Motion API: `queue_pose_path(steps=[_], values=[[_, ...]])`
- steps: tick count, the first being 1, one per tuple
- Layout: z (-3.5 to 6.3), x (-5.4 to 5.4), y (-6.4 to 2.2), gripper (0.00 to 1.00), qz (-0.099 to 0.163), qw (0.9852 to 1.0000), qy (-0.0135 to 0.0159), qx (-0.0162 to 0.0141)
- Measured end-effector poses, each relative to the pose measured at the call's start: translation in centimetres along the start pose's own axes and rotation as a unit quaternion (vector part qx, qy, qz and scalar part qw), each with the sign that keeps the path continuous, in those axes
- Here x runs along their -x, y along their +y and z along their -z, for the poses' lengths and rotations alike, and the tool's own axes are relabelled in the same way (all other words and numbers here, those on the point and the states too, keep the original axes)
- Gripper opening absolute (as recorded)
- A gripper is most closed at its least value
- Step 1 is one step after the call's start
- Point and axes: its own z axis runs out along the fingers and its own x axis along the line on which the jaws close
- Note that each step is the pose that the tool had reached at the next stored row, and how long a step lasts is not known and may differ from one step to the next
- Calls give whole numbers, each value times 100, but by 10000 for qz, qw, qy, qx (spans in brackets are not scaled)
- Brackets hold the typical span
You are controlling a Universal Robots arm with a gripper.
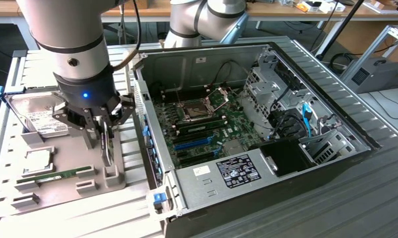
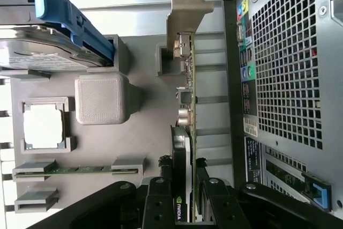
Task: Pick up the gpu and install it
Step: 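Pick up the gpu and move the gpu toward the slot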
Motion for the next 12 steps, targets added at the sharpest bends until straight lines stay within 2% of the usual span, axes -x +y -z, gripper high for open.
queue_pose_path(steps=[3,4,6,12], values=[[68,2,3,27,0,10000,0,-7],[153,4,6,27,0,10000,-1,-16],[218,5,8,27,1,10000,-2,-24],[362,9,14,27,1,10000,-2,-40]])
